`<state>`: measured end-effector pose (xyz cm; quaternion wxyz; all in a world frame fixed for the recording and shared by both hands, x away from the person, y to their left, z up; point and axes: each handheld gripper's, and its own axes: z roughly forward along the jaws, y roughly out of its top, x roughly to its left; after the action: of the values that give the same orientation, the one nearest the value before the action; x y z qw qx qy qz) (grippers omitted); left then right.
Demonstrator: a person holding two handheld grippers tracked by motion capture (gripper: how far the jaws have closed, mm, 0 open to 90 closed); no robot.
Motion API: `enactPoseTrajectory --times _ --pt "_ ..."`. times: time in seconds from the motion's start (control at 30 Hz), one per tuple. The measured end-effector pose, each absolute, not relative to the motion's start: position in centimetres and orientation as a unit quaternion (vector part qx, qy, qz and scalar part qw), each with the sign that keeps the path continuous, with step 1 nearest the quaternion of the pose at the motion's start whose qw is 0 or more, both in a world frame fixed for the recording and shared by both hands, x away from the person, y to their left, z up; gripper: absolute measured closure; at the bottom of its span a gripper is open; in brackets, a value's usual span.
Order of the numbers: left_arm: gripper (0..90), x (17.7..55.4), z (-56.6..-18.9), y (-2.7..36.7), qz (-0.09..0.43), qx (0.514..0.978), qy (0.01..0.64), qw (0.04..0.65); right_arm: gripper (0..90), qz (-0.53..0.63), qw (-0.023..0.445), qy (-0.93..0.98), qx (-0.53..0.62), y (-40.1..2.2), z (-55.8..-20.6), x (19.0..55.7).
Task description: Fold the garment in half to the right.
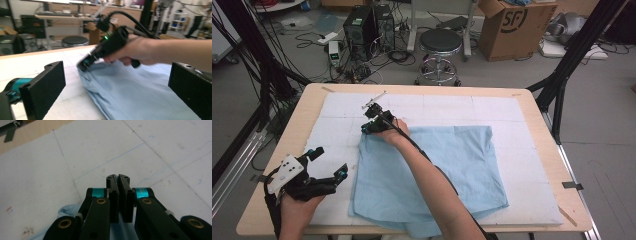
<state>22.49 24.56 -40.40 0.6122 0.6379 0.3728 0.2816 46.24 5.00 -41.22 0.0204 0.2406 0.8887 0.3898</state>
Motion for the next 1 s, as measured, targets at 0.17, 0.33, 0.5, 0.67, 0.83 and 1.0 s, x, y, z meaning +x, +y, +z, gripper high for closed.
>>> enactPoseTrajectory --times 0.17,0.33,0.5,0.67,0.83,1.0 --pt "3.9 20.8 -41.1 24.3 0.24 0.668 0.324 0.626 87.1 0.398 0.017 0.886 0.236 4.7 -40.3 46.0" --pt "4.3 19.8 -41.9 23.6 0.207 0.722 0.272 0.602 87.1 0.398 0.014 0.886 0.237 4.7 -40.1 45.9" --pt "10.9 19.0 -42.7 23.1 0.183 0.753 0.241 0.585 87.1 0.398 0.01 0.886 0.237 4.6 -40.1 45.9" --pt "22.5 18.2 -44.0 22.7 0.16 0.782 0.23 0.556 87.0 0.397 0.009 0.887 0.235 4.7 -40.1 45.9" --pt "33.5 17.7 -44.8 22.1 0.153 0.806 0.206 0.534 87.0 0.396 0.007 0.888 0.235 4.7 -40.2 45.7" --pt "42.1 18.0 -45.0 21.7 0.14 0.835 0.205 0.491 87.0 0.395 0.004 0.888 0.233 4.7 -40.3 45.6"
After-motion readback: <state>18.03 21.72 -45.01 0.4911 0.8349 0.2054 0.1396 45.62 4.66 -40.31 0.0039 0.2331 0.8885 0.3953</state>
